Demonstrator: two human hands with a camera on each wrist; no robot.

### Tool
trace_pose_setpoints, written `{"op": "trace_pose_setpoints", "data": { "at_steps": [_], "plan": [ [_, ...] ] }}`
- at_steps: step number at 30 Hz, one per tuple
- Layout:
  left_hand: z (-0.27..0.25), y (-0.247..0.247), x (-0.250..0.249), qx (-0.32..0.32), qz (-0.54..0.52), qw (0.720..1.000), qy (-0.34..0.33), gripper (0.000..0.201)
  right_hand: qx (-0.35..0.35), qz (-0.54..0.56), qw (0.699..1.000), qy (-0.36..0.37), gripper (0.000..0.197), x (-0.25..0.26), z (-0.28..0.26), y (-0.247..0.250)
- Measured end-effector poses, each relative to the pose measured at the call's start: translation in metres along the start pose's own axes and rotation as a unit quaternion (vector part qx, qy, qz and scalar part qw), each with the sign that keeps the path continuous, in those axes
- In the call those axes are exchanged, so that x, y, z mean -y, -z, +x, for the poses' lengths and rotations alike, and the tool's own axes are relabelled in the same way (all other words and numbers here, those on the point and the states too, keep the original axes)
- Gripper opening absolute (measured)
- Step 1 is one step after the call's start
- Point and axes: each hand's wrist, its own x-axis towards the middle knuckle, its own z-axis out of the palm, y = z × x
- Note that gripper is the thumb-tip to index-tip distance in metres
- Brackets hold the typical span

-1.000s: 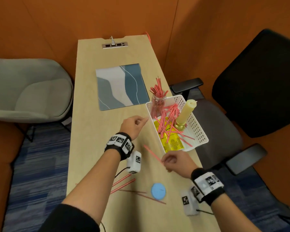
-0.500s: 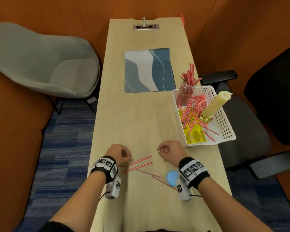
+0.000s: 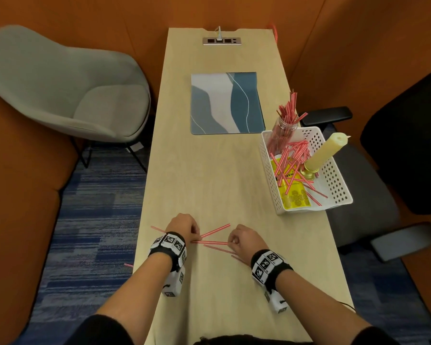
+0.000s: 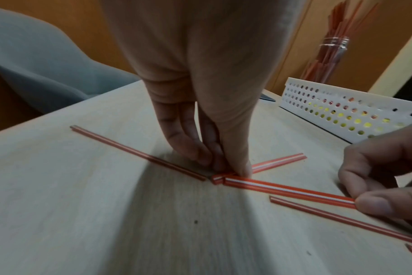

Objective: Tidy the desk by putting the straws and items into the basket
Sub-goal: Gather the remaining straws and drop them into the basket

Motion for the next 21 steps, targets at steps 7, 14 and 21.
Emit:
{"op": "trace_pose_setpoints", "data": {
  "at_steps": [7,14,21],
  "plan": [
    [0.007,0.004,-0.012,0.031,0.069,0.997,0.008,0.015,0.036,-0.066,0.997,0.017,0.015,-0.006,-0.011,0.004],
    [0.017,0.073,-0.102,-0.084,-0.143,0.975,-0.147,0.007,-0.064,0.104,0.993,0.009,0.006,-0.021,-0.023,0.03],
    [0.044,0.114,-0.222,-0.11,-0.171,0.951,-0.234,0.015,-0.081,0.264,0.959,-0.059,0.029,-0.03,-0.042,0.046]
  ]
}}
